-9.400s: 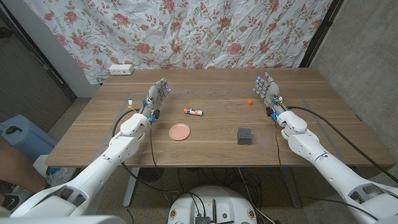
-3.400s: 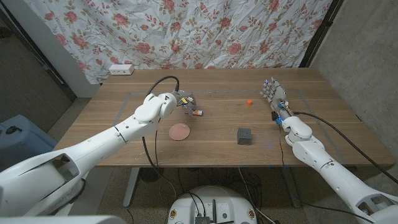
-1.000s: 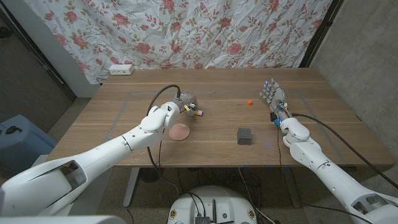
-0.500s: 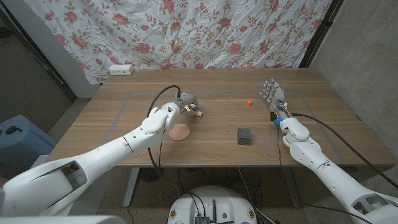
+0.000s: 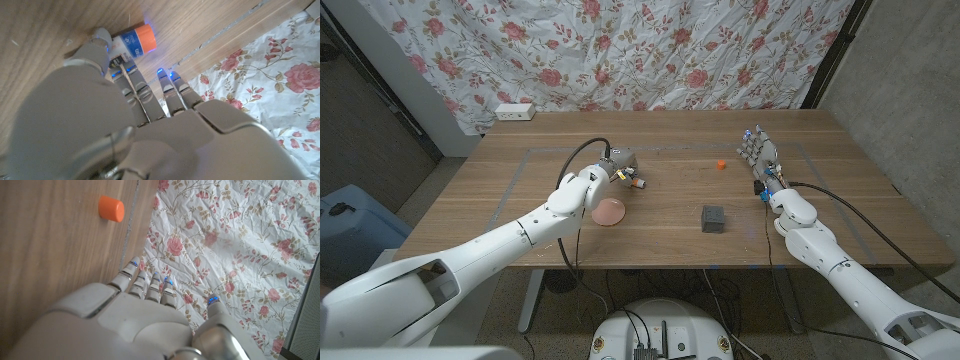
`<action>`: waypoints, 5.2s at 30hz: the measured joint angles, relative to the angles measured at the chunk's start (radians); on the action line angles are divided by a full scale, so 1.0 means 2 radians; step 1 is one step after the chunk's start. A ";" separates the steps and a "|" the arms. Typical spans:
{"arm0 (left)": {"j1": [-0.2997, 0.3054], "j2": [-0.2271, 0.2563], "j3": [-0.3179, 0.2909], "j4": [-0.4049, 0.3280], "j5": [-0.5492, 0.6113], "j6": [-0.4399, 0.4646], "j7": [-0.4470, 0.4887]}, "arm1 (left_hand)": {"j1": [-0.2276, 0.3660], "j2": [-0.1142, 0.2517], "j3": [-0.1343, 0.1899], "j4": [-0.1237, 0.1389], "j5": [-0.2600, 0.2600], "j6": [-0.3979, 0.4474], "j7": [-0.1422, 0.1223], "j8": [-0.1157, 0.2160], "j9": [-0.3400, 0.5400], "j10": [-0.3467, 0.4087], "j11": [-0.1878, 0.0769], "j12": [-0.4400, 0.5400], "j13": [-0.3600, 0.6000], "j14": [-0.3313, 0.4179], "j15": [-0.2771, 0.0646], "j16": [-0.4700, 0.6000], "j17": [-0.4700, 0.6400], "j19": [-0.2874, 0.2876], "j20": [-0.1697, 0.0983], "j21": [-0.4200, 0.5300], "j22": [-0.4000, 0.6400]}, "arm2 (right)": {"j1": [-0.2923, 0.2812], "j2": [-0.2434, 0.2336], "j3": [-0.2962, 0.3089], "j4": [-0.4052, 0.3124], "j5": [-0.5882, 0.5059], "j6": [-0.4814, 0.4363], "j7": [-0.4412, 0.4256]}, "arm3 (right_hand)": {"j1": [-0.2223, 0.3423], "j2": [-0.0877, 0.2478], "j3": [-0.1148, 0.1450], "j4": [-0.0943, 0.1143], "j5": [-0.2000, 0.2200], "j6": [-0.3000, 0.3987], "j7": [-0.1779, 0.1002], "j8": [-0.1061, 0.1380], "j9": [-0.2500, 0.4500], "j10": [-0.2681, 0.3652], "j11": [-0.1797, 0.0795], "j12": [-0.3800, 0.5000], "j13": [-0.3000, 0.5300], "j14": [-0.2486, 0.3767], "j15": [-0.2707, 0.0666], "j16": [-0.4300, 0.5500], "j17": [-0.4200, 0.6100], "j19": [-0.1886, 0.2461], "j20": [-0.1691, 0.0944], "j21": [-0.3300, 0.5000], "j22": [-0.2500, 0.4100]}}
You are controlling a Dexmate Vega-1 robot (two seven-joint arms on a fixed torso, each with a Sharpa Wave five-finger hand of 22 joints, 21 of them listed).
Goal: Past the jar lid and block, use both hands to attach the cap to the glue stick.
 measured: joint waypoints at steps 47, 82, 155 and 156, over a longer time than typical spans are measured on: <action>0.023 0.007 -0.033 -0.072 0.027 0.054 -0.031 | -0.005 0.000 -0.021 0.005 0.000 0.012 0.004 -0.016 0.001 0.016 0.003 0.008 0.000 0.051 -0.003 0.003 0.002 0.006 0.003 0.000 0.000 | 0.008 -0.071 -0.014 -0.059 -0.090 -0.026 -0.009 | -0.002 0.002 -0.001 -0.001 0.000 0.008 -0.006 0.000 0.000 0.000 0.000 0.004 0.000 0.002 -0.002 0.000 -0.002 0.000 0.000 0.000 0.000; 0.031 0.002 -0.040 -0.076 0.014 0.082 -0.017 | -0.013 -0.008 -0.028 0.003 -0.002 0.020 0.009 -0.018 0.001 0.043 0.013 -0.001 0.000 0.058 -0.004 0.003 0.001 0.006 0.003 -0.003 0.000 | 0.070 -0.191 -0.084 -0.150 -0.321 -0.189 0.001 | 0.059 -0.021 0.009 -0.056 -0.006 -0.054 -0.043 -0.006 0.000 -0.010 -0.030 0.004 0.000 -0.044 0.003 -0.014 -0.025 -0.054 0.007 -0.006 0.000; 0.066 -0.011 -0.098 -0.038 -0.190 0.020 0.159 | -0.021 -0.005 -0.037 0.000 0.000 0.027 0.012 -0.032 0.002 0.047 0.008 -0.009 0.006 0.051 -0.005 -0.002 0.001 -0.042 -0.009 -0.010 0.000 | 0.237 -0.197 -0.220 -0.163 -0.659 -0.256 0.289 | 0.238 -0.092 0.044 -0.065 -0.004 -0.030 -0.036 0.026 0.007 0.048 -0.031 0.015 0.009 -0.007 0.016 0.004 -0.039 -0.035 0.033 0.000 0.000; 0.067 -0.011 -0.099 -0.037 -0.190 0.020 0.159 | -0.021 -0.005 -0.037 0.000 0.000 0.027 0.012 -0.032 0.002 0.047 0.008 -0.009 0.006 0.051 -0.005 -0.002 0.001 -0.042 -0.009 -0.010 0.000 | 0.237 -0.197 -0.220 -0.163 -0.660 -0.255 0.291 | 0.238 -0.092 0.044 -0.065 -0.004 -0.030 -0.036 0.026 0.007 0.048 -0.031 0.015 0.009 -0.007 0.016 0.004 -0.039 -0.035 0.033 0.000 0.000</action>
